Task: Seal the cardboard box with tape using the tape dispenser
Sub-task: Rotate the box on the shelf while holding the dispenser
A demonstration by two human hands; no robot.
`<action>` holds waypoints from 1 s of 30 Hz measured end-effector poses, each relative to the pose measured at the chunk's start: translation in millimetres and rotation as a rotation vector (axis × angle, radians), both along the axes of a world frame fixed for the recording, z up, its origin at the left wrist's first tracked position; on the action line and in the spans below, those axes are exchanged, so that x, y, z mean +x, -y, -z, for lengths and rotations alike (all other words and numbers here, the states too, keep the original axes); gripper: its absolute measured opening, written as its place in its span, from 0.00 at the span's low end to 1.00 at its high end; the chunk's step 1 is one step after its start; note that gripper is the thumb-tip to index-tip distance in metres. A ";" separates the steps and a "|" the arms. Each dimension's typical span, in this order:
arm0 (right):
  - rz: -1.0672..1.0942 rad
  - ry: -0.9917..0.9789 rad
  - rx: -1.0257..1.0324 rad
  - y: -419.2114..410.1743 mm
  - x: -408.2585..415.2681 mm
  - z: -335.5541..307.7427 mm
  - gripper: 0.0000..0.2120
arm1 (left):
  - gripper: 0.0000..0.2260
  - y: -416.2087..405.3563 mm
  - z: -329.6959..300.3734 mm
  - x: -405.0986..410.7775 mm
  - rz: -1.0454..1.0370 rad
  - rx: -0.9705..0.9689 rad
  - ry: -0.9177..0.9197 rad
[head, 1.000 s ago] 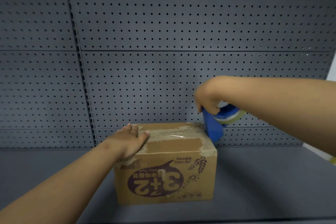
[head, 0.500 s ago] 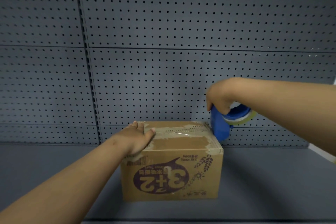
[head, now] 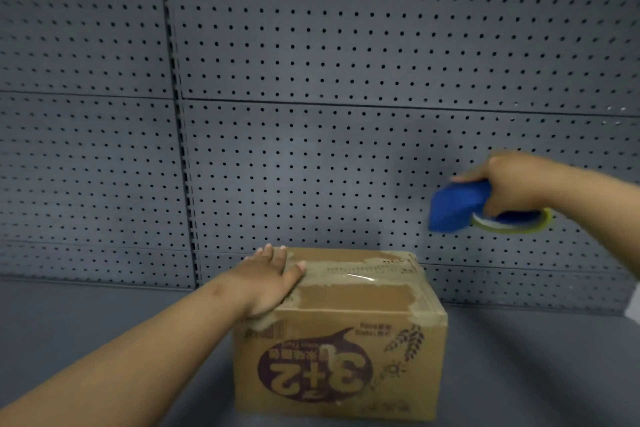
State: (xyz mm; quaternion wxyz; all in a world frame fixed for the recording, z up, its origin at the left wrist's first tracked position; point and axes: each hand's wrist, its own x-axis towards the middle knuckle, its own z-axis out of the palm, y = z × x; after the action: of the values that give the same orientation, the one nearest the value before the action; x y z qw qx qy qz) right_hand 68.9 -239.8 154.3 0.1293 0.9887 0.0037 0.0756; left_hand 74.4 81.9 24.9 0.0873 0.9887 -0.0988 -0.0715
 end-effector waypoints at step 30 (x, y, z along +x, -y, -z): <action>-0.295 0.359 0.482 -30.3 -42.2 3.5 0.31 | 0.28 165.6 3.6 -80.7 0.147 0.154 0.227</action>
State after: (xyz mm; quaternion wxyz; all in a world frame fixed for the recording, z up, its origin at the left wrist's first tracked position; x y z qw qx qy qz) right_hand 26.7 -209.6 150.8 -0.1221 0.9506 0.1057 0.2652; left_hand -6.4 -83.7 21.3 -0.0061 0.9843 -0.1743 0.0271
